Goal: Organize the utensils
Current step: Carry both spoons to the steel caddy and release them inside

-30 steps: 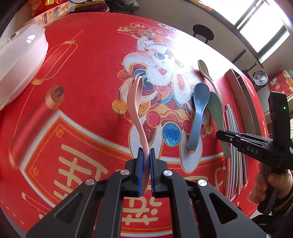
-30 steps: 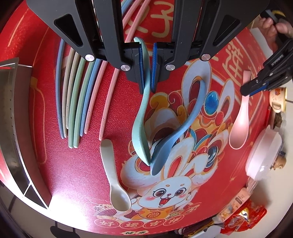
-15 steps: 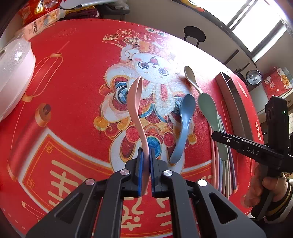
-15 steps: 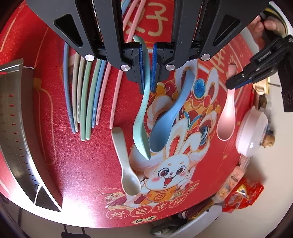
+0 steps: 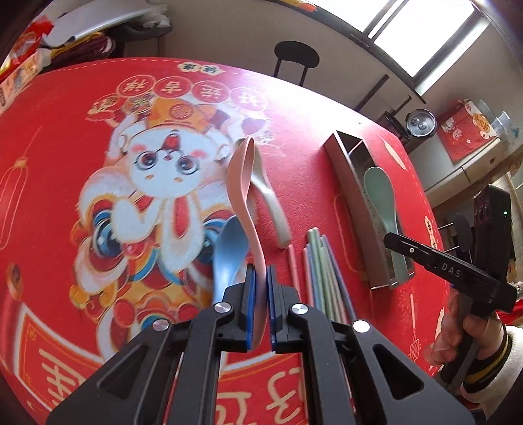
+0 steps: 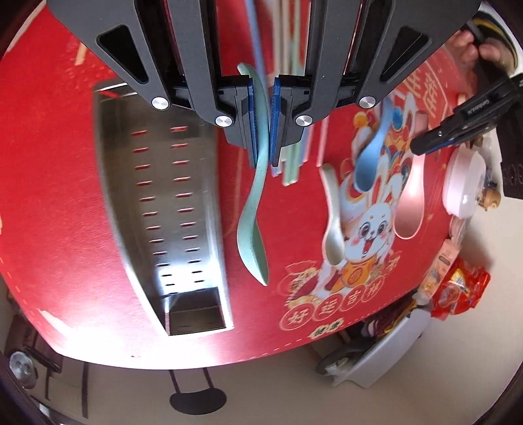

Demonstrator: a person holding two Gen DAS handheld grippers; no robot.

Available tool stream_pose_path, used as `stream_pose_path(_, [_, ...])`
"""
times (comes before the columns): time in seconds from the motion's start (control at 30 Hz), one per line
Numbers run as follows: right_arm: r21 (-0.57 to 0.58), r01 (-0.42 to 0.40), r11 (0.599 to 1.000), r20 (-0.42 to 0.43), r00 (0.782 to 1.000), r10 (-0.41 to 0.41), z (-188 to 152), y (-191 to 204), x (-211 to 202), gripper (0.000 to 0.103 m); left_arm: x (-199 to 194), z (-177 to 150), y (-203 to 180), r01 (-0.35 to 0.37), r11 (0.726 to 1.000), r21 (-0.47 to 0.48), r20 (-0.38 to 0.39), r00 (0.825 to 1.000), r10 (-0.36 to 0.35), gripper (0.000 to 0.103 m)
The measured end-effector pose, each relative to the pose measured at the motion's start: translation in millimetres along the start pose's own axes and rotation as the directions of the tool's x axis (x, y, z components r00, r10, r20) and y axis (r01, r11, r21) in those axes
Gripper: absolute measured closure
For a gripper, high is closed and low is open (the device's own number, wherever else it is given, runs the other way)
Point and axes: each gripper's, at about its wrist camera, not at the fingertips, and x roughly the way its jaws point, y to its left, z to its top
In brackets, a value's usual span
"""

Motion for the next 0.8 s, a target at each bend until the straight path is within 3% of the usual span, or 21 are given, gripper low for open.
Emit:
stream_pose_path(0.2, [0.019,0.067,0.998,-0.016,0.998,-0.067,19.1,-49.2,2.6,0.096,40.1,44.4,-64.7,0.083,0.995,0.060,-0.011,0.997,-0.082,0.096])
stream_pose_path(0.47, [0.020,0.076,0.997,-0.079,0.994,-0.074,17.5,-65.2,16.8,0.096,101.4,88.2,-129.4,0.195,0.981,0.010,-0.073,0.978,-0.194,0.096])
stream_pose_path(0.8, [0.040,0.080,0.996,-0.128,0.989,-0.074,12.6,-72.3,29.0,0.096,161.2,110.1,-151.2,0.158,0.983,-0.095,-0.156,0.973,-0.171,0.096])
